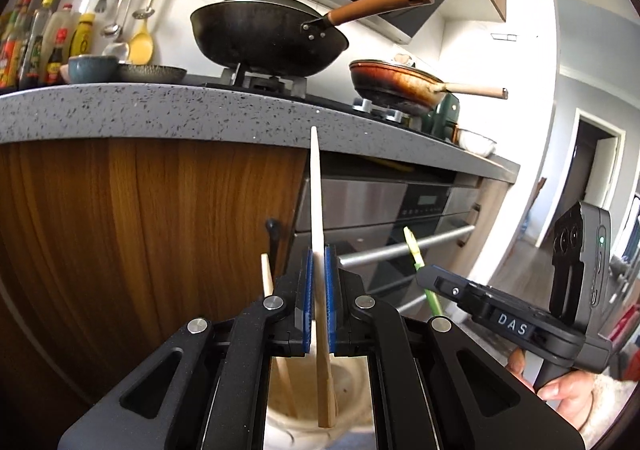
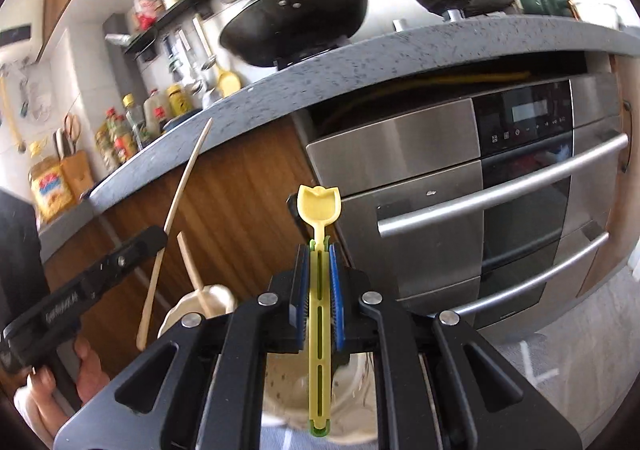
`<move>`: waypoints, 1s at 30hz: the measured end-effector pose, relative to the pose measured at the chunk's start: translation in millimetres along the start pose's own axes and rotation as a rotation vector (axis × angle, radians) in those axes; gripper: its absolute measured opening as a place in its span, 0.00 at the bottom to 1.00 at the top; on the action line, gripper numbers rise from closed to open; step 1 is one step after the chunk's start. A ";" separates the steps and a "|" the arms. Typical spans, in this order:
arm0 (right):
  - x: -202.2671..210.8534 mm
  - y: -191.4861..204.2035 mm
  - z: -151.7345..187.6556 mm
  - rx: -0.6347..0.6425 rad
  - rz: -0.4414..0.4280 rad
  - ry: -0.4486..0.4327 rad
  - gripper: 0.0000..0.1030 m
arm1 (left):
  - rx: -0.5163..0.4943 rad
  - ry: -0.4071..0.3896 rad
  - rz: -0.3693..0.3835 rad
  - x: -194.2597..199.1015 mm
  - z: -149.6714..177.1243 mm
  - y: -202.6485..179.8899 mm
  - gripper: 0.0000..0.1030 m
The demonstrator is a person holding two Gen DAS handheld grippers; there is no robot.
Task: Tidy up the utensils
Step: 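Lift the chopstick and yellow utensil and carry both over the ceramic holder, then release the chopstick into the larger pot while the right releases the yellow utensil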
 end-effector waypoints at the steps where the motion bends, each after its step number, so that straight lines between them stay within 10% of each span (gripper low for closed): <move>1: -3.8 -1.5 -0.4 -0.012 0.001 -0.012 0.10 | -0.004 -0.007 -0.003 -2.9 1.0 0.8 0.06; 14: -16.6 -5.8 14.7 0.003 0.033 -0.127 0.10 | 0.001 -0.039 -0.027 -13.9 20.1 10.2 0.06; 30: 10.5 -0.3 39.8 0.102 0.008 -0.062 0.09 | -0.009 -0.012 -0.019 13.2 42.2 13.3 0.06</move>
Point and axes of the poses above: each gripper's, at about its wrist camera, not at the fingertips, and x roughly against the way its jaws point, y to its left, z to its underside, the point moved 3 cm from there along -x, roughly the way its jaws point, and after that the axes turned 10 degrees about -y, right-handed, at the moved point
